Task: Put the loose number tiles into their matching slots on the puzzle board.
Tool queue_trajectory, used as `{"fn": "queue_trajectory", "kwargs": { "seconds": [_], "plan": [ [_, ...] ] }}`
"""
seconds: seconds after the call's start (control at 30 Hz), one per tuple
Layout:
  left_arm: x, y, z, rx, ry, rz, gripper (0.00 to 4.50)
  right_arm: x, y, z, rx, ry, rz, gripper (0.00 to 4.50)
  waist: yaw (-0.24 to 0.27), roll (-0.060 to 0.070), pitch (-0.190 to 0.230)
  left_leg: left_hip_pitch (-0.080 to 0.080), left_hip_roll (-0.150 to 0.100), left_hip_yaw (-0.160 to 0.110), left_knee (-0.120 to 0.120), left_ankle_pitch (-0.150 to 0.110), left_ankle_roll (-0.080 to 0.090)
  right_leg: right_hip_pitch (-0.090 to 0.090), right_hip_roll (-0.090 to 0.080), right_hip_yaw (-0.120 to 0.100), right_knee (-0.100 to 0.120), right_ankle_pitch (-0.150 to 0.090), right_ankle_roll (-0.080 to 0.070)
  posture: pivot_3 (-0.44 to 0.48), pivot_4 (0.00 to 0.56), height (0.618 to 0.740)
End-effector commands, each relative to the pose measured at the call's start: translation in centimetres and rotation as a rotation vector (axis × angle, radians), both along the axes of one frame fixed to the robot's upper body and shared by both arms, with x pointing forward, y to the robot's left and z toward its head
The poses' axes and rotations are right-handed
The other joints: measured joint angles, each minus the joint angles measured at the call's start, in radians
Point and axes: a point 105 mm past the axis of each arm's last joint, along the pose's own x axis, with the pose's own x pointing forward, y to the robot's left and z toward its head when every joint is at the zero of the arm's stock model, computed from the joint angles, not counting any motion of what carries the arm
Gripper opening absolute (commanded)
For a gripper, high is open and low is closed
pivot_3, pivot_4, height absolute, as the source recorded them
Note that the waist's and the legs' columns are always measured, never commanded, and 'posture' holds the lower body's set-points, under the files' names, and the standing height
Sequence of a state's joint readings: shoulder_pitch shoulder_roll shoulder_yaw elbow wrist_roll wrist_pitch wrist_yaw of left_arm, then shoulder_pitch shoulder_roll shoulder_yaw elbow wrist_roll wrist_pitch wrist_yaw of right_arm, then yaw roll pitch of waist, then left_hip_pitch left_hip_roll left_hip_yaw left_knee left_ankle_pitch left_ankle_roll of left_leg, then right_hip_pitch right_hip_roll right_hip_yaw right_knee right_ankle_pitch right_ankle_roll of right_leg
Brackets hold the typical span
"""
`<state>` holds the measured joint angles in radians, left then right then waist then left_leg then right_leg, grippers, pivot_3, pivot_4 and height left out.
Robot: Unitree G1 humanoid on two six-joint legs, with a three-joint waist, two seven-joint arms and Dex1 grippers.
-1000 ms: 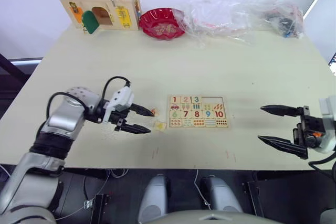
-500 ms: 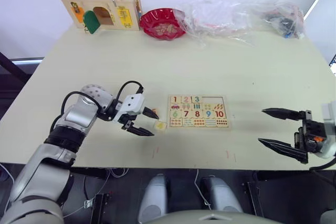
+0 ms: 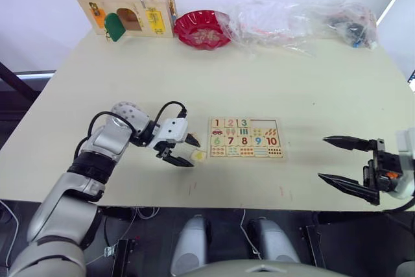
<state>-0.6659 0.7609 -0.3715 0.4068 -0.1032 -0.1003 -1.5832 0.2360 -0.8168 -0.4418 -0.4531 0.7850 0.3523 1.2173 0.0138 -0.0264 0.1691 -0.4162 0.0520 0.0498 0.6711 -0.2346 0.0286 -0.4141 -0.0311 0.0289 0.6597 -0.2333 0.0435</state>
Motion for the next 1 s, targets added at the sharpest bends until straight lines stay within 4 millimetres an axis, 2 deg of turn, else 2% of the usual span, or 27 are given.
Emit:
{"fn": "queue_trajectory", "kwargs": {
  "seconds": [0.03, 0.37, 0.47, 0.53, 0.57, 0.67, 0.8, 1.0],
  "plan": [
    [0.0, 0.1, 0.3, 0.02, -0.003, -0.028, 3.13, -0.6, 0.2, 1.0, -0.008, -0.053, 0.029, 4.5, 0.0, 0.0, 0.0, 0.0, 0.0, 0.0, 0.0, 0.0, 0.0, 0.0, 0.0, 0.0, 0.0, 0.0, 0.0, 0.0, 0.15, 0.74],
    [0.3, 0.2, -0.1, 0.019, -0.019, -0.028, 3.13, -1.2, 0.3, 0.9, -0.012, -0.05, 0.049, 4.5, 0.0, 0.0, 0.0, 0.0, 0.0, 0.0, 0.0, 0.0, 0.0, 0.0, 0.0, 0.0, 0.0, 0.0, 0.0, 0.0, 0.15, 0.74],
    [0.2, 0.2, -0.2, 0.02, -0.021, -0.033, 2.26, -1.1, 0.3, 1.0, -0.014, -0.051, 0.051, 4.5, 0.0, 0.0, 0.0, 0.0, 0.0, 0.0, 0.0, 0.0, 0.0, 0.0, 0.0, 0.0, 0.0, 0.0, 0.0, 0.0, 0.15, 0.74],
    [0.1, 0.1, -0.1, 0.014, -0.021, -0.035, 1.28, -1.1, 0.4, 1.0, -0.015, -0.053, 0.051, 4.5, 0.0, 0.0, 0.0, 0.0, 0.0, 0.0, 0.0, 0.0, 0.0, 0.0, 0.0, 0.0, 0.0, 0.0, 0.0, 0.0, 0.15, 0.74],
    [0.0, 0.1, 0.0, 0.01, -0.021, -0.036, 1.05, -1.1, 0.4, 1.0, -0.015, -0.053, 0.051, 4.5, 0.0, 0.0, 0.0, 0.0, 0.0, 0.0, 0.0, 0.0, 0.0, 0.0, 0.0, 0.0, 0.0, 0.0, 0.0, 0.0, 0.15, 0.74],
    [-0.2, 0.4, 0.8, -0.002, -0.035, -0.034, 1.0, -1.1, 0.4, 1.0, -0.015, -0.055, 0.05, 4.5, -0.001, 0.0, 0.0, 0.0, 0.0, 0.0, 0.0, 0.0, 0.0, 0.0, 0.0, 0.0, 0.0, 0.0, 0.0, 0.0, 0.15, 0.74],
    [-0.6, 0.8, 3.0, -0.012, -0.055, -0.01, 1.0, -1.1, 0.4, 1.1, -0.01, -0.058, 0.044, 4.5, -0.002, 0.0, 0.0, 0.0, 0.001, 0.0, 0.0, 0.0, 0.0, 0.0, 0.0, 0.0, 0.0, 0.0, 0.0, 0.0, 0.15, 0.74],
    [-1.5, 0.6, 7.5, -0.012, -0.036, 0.084, 1.0, -0.9, -0.1, 1.3, 0.019, -0.08, -0.011, 4.5, 0.0, 0.0, 0.0, 0.0, 0.001, -0.001, 0.0, 0.0, 0.0, 0.0, 0.0, -0.001, 0.0, -0.001, 0.001, 0.0, 0.15, 0.74]
  ]
}}
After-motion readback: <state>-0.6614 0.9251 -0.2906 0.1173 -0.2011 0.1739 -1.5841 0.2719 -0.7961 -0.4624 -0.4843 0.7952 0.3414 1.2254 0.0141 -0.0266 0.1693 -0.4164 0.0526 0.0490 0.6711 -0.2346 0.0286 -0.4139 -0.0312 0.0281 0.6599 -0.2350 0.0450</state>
